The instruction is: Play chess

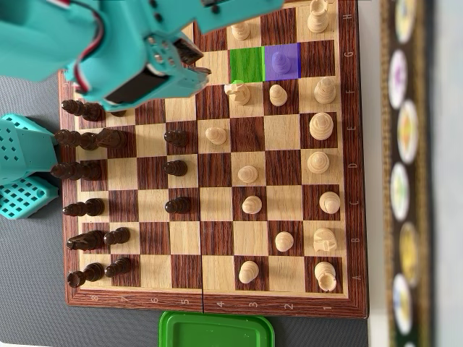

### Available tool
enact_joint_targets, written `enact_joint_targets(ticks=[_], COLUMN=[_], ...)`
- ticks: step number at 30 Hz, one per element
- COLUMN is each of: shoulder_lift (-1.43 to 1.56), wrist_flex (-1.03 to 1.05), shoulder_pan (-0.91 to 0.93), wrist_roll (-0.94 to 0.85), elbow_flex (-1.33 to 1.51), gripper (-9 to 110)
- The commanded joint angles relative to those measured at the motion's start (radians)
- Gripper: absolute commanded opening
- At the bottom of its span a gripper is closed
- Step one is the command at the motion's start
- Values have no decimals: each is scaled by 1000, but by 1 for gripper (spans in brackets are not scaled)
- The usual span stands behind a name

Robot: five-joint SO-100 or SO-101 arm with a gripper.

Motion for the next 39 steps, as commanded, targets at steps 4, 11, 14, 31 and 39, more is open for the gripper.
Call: enact_joint_targets(ticks=[4, 11, 14, 31, 39], shoulder_lift=[-87, -201, -249, -342, -344], wrist_flex=[-14, -14, -14, -14, -14], shoulder_pan=[8, 6, 6, 14, -3], wrist_roll=[5, 6, 6, 15, 43], elbow_flex=[-137, -232, -272, -380, -408], gripper=[9, 9, 9, 10, 17])
